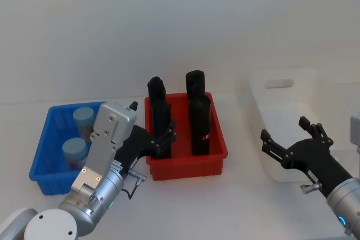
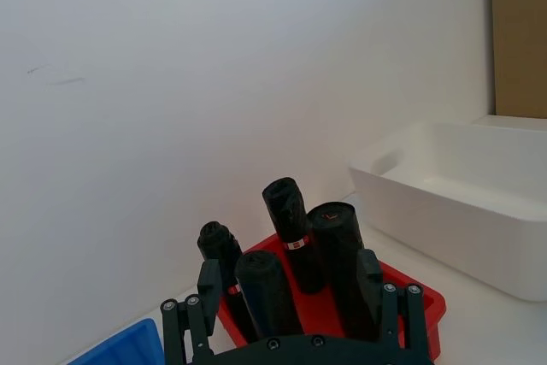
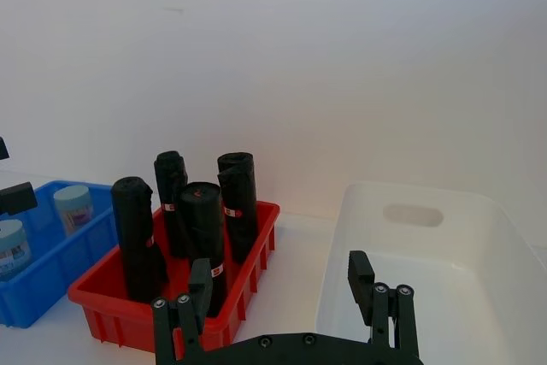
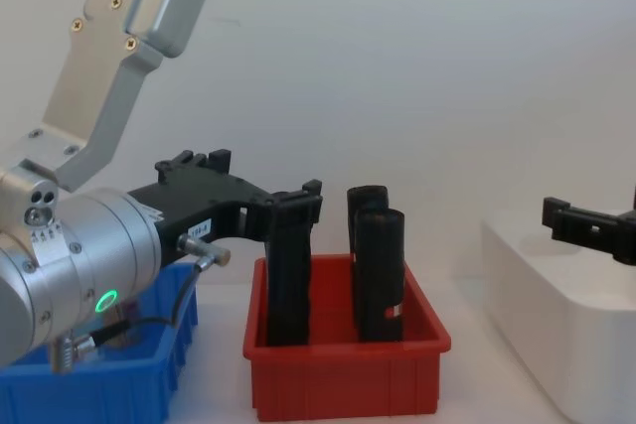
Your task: Pick the cotton swabs from the blue box and place them into the white box.
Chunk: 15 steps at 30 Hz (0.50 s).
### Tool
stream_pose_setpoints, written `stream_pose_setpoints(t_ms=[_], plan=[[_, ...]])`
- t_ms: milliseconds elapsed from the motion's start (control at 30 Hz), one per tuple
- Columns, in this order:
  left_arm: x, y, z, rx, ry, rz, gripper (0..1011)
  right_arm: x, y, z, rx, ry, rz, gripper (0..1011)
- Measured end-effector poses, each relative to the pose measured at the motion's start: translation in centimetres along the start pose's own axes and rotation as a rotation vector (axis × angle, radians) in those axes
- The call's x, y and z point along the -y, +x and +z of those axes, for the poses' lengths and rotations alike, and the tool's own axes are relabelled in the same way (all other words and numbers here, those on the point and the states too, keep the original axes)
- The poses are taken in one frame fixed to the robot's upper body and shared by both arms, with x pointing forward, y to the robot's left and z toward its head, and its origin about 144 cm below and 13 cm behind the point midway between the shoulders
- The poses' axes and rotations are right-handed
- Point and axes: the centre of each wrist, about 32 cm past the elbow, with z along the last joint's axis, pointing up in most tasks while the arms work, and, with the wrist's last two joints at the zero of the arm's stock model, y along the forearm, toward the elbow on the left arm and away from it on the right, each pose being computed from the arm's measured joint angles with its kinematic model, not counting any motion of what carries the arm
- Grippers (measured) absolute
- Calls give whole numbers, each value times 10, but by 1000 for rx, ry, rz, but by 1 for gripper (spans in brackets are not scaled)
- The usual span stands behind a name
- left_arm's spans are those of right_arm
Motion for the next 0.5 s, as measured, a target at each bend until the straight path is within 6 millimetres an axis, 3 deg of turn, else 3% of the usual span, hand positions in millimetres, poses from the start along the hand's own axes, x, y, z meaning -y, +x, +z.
stream_pose_setpoints(t_ms=[500], plan=[[0, 0, 0, 0, 0, 0, 1004, 0, 0, 0, 0, 0, 0, 1002]])
